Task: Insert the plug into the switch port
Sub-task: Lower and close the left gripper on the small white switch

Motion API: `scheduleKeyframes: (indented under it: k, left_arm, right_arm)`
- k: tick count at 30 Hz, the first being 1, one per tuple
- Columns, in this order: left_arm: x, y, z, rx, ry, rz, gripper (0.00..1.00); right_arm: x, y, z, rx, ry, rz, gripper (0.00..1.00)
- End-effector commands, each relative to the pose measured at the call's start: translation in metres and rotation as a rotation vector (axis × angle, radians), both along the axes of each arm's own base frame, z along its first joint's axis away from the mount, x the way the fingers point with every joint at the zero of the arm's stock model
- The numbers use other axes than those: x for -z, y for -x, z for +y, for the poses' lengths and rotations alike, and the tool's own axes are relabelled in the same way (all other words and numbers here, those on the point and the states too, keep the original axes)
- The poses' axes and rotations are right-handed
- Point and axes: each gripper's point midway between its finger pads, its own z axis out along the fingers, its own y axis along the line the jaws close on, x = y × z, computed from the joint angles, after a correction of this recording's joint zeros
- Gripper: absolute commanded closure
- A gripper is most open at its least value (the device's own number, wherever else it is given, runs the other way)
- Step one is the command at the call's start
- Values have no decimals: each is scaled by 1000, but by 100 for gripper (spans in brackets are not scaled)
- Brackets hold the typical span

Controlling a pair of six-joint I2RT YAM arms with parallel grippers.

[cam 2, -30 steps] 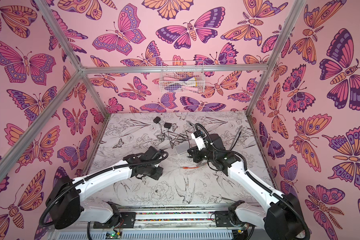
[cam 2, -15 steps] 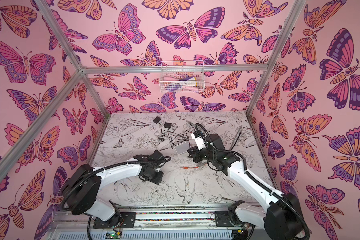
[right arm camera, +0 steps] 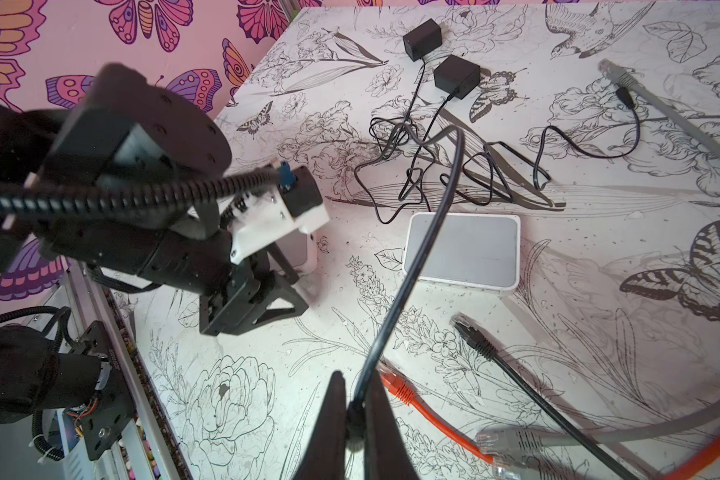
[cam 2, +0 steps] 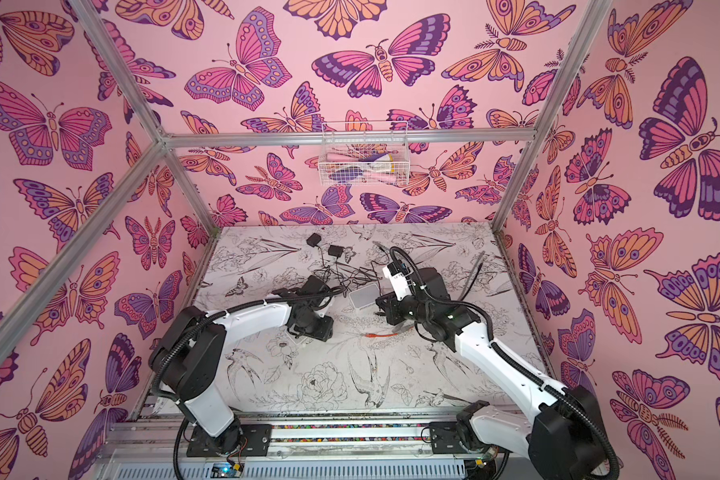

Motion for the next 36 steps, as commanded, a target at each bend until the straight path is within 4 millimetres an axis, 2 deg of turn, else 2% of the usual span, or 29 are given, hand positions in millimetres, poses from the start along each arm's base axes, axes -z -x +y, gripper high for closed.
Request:
scheduleKeyframes:
  k: [1, 4, 6, 9, 12, 24, 26, 36]
  left_arm:
    - [-29, -23, 13, -45, 31, -82, 52]
    - [-56, -26, 29, -74, 17, -180, 42]
    - [-65, -27, 50, -124, -12, -231, 33]
    - [-67, -29, 82, -242, -2, -245, 26]
    - [-54, -25, 98, -289, -24, -225, 21]
    - [-12, -19, 80, -188, -20, -80, 13]
    - [-7, -17, 74, -160, -26, -65, 8]
    - [15, -10, 64, -101, -94, -31, 7]
  right_arm:
    - [0, -1, -5, 0, 18, -29, 99]
    - [-1, -1, -5, 2, 21, -36, 98]
    - [-2, -1, -5, 1, 20, -36, 97]
    - [-1, -1, -4, -4, 18, -34, 94]
    - [0, 0, -3, -10, 16, -28, 94]
    - [7, -2, 1, -21, 9, -6, 99]
    - [7, -2, 1, -21, 10, -8, 99]
    - [9, -2, 1, -21, 14, 0, 99]
